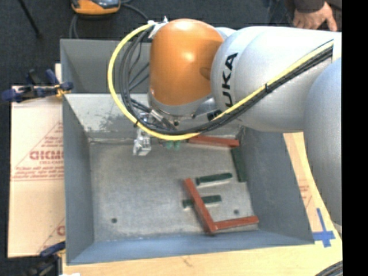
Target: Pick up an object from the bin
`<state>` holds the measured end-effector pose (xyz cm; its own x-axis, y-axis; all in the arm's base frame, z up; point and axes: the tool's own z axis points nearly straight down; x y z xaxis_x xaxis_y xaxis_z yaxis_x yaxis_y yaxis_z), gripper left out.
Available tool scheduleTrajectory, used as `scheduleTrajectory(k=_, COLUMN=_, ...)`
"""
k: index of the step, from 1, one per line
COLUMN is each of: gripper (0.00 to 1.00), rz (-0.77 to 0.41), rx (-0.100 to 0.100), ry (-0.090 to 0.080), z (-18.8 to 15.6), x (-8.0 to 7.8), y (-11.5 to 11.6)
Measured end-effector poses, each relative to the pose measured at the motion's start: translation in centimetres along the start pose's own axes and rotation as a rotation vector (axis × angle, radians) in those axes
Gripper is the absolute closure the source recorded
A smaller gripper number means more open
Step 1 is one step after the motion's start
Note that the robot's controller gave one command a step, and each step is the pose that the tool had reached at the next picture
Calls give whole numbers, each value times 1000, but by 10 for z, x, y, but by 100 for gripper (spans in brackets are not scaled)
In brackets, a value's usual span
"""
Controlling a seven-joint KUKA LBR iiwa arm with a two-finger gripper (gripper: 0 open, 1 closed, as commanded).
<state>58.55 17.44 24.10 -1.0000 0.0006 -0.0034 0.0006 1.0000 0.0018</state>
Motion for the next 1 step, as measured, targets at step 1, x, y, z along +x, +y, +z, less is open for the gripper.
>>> scheduleTrajectory(k=1, gripper=100, rz=0, rx=0, ry=0, z=0, x=0, y=0)
